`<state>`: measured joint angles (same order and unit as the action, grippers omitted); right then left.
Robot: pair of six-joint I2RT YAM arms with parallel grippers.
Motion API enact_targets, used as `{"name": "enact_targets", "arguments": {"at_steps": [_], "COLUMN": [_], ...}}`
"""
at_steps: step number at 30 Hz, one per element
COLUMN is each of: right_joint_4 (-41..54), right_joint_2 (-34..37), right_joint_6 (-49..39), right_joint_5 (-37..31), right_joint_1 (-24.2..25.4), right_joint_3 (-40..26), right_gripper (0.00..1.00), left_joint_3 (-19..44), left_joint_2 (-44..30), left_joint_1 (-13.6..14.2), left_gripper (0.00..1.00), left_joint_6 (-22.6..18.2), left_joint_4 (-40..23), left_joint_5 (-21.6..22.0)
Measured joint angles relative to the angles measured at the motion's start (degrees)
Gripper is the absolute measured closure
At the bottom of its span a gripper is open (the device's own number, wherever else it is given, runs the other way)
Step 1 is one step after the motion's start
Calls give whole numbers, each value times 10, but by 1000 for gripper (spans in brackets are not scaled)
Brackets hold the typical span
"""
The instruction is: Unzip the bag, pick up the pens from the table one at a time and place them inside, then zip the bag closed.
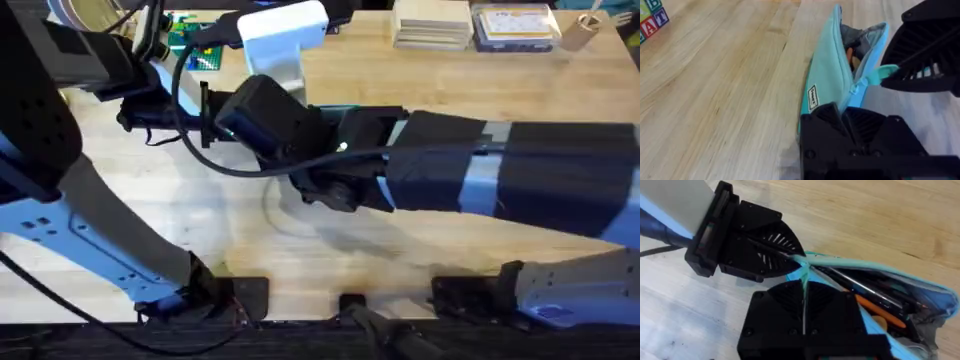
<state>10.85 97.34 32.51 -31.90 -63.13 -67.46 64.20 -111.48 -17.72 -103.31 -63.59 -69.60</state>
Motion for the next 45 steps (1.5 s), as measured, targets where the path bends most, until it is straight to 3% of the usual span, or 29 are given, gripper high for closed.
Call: {"name": "enact_targets", "arguments": {"at_steps": [7,25,45], "right_joint_4": [10,51,172], "right_joint_2": [0,0,0], "right_joint_6": [0,-30,-56], "right_joint_5": [0,13,15], "right_joint_1": [3,73,119], "right_joint_3": [0,0,-9], "right_gripper": [971,971,971], "left_joint_3": [0,0,0], "left_joint_2": [0,0,0], "left_joint_1": [0,0,2], "left_gripper": [956,958,959], "left_joint_6": [0,0,0], "left_joint_4": [0,4,4], "left_joint_5": [0,2,6]}}
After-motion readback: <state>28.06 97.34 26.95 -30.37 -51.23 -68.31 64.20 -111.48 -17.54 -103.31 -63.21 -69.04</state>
